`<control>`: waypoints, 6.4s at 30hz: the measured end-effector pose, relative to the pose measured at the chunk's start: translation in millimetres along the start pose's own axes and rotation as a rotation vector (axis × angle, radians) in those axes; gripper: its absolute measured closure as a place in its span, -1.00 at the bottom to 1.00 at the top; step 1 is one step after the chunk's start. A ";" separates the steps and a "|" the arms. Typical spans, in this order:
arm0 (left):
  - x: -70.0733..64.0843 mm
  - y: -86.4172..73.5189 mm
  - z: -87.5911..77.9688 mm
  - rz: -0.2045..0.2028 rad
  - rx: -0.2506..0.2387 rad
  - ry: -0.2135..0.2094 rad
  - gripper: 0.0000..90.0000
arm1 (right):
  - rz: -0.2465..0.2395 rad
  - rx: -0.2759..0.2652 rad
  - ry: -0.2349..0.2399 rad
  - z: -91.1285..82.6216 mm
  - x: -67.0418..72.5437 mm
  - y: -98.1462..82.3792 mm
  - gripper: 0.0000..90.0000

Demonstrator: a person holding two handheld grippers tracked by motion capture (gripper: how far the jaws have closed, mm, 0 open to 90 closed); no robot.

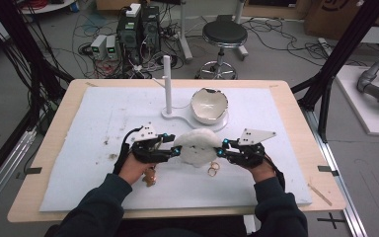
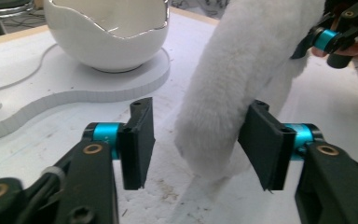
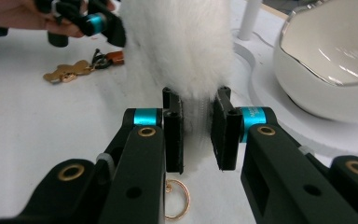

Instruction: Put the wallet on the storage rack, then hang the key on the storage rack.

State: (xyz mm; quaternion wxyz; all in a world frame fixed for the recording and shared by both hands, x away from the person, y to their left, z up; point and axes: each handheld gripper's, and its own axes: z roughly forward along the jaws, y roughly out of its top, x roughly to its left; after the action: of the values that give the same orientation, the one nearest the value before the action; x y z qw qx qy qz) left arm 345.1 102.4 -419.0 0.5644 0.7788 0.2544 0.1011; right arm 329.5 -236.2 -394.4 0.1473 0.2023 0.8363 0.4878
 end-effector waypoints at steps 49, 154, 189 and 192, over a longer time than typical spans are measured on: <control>75.4 -23.0 -83.9 -0.184 -0.037 0.350 -0.51 | -0.063 0.000 -0.252 -47.6 -80.9 99.1 0.68; 65.5 -26.7 -81.8 -0.208 -0.048 0.297 -0.52 | 0.262 0.064 -0.456 -59.2 -67.1 -44.5 -0.51; 39.6 -37.2 -38.7 -0.242 0.255 0.330 0.00 | 0.274 0.080 -0.473 -57.6 -66.1 -59.4 -0.47; 36.9 -36.2 -37.2 -0.288 0.232 0.293 0.02 | 0.270 0.091 -0.472 -56.4 -64.9 -59.1 -0.47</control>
State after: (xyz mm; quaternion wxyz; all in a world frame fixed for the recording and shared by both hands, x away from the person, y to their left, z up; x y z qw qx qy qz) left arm 349.7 160.5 -444.7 0.4369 0.7710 0.4520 0.1018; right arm 349.7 -336.3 -415.9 0.2623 0.4265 0.7653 0.4046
